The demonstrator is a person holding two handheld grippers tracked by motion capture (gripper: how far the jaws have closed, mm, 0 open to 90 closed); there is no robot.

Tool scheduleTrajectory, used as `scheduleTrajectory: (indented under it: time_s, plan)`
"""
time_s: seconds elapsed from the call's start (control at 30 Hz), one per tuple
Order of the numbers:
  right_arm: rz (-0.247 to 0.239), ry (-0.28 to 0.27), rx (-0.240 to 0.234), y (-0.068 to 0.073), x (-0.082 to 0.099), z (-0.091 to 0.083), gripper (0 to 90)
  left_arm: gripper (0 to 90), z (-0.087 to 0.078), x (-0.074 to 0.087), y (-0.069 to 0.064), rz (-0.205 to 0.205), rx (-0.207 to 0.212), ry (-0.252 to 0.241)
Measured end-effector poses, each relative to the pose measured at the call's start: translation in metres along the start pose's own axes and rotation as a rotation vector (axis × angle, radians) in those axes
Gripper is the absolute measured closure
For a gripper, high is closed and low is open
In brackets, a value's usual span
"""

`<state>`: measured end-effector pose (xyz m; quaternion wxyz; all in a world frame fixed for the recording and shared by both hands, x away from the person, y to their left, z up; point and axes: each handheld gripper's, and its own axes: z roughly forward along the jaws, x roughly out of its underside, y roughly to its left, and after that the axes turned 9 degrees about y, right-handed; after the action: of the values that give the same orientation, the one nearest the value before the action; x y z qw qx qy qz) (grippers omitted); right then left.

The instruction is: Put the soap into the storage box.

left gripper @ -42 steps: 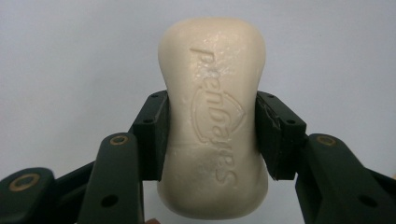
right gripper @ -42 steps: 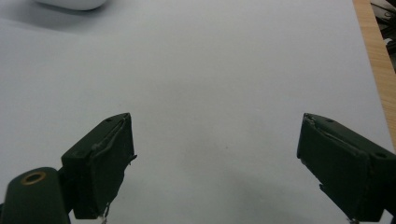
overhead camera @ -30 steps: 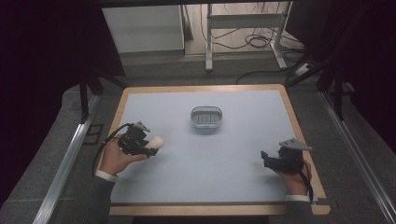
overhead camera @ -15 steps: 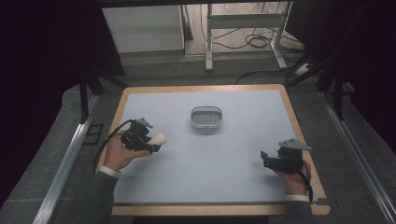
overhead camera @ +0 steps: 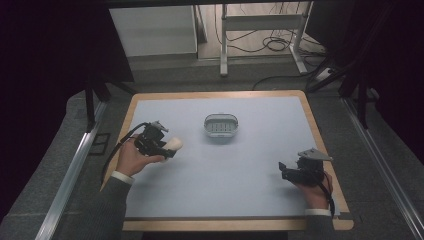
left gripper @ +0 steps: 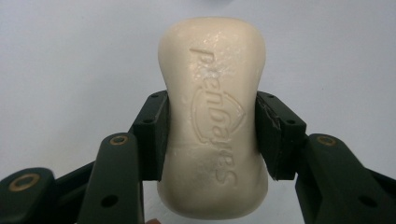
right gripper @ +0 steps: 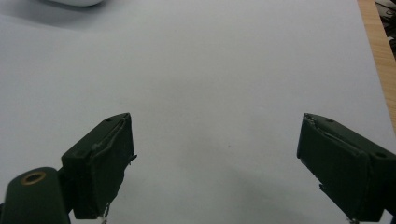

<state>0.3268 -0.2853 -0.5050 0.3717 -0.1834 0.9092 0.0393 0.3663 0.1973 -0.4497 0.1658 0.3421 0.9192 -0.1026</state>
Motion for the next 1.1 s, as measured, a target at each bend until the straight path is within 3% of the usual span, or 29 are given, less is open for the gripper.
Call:
scheduleTrajectory:
  time_s: [0.83, 1.1]
  plan:
    - [-0.006, 0.008, 0.002, 0.001, 0.0, 0.003, 10.7, 49.5, 0.003, -0.025, 0.008, 0.011, 0.006, -0.002]
    - [-0.006, 0.013, 0.0, 0.001, 0.001, 0.004, 10.7, 49.5, 0.001, -0.037, 0.005, 0.036, 0.009, 0.008]
